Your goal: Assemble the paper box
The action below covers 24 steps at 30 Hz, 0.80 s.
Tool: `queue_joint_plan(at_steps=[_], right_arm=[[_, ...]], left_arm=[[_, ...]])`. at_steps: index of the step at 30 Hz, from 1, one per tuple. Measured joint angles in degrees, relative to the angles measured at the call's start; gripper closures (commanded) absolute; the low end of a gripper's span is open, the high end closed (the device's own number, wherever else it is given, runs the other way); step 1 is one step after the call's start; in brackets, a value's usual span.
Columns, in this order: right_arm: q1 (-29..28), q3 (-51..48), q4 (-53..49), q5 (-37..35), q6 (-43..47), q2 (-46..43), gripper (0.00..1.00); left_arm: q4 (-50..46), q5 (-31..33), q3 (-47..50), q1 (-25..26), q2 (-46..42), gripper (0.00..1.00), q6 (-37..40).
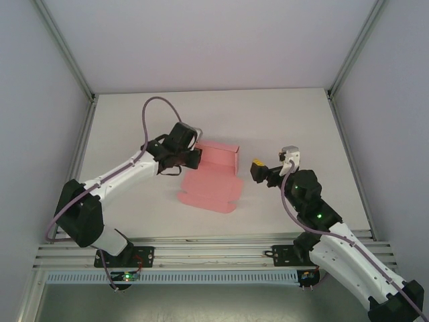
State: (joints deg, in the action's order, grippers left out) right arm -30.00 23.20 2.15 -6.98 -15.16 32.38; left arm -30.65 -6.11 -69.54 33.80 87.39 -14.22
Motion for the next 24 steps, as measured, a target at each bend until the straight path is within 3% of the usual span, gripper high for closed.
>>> queue_joint_plan(at_steps=[4, 8, 14, 24], right_arm=[[0.3, 0.0, -3.8, 0.0, -0.9, -0.1, 0.02], [0.7, 0.0, -5.7, -0.1, -1.2, -0.1, 0.02], [1.0, 0.0, -9.0, -2.7, -1.3, -1.0, 0.02], [2.2, 0.0, -12.9, -6.4, -1.3, -5.2, 0.02]], left_arm=[[-9.4, -3.1, -9.4, -0.1, 4.6, 1.00, 13.0], [-20.0, -1.4, -18.3, -0.1, 11.0, 1.00, 23.1], [-32.5, 5.6, -31.6, 0.7, 21.0, 1.00, 32.9], [-42.4, 21.0, -40.5, 9.8, 37.8, 1.00, 44.6]])
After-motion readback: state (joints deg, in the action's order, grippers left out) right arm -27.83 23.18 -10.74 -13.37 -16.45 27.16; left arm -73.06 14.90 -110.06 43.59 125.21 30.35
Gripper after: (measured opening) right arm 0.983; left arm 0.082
